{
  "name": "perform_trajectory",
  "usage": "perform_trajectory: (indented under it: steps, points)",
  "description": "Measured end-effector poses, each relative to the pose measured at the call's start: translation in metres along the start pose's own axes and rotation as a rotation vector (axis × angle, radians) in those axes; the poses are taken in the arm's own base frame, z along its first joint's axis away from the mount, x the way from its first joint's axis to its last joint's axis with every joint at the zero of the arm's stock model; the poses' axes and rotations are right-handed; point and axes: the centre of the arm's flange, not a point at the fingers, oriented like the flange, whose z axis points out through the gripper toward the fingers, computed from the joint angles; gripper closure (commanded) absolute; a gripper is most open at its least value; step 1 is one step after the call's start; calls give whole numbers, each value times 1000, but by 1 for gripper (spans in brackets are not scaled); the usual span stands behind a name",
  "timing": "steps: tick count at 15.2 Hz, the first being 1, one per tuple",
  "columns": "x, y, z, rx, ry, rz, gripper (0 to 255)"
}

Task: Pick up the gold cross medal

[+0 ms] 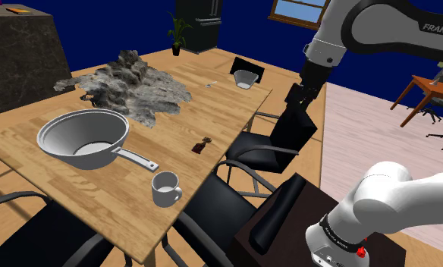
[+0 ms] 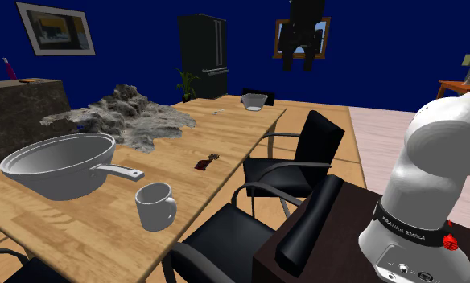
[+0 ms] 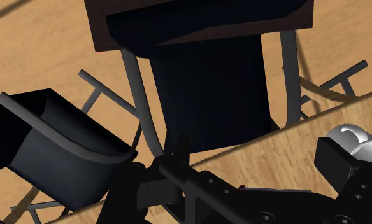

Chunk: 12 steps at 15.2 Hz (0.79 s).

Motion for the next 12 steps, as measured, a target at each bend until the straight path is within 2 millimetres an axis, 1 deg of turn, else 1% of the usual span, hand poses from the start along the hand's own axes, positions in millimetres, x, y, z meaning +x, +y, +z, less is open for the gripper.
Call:
perform_trajectory:
  steps: [1, 4, 5, 7, 11, 12]
  points:
    - [0, 0, 0, 0, 0, 0, 0]
    - [19, -7, 15, 1, -9, 34, 0]
    - [29, -13, 23, 1, -14, 49, 0]
    - [48, -19, 37, 2, -22, 82, 0]
    - [89, -32, 72, 4, -39, 148, 0]
    - [99, -35, 84, 5, -44, 165, 0]
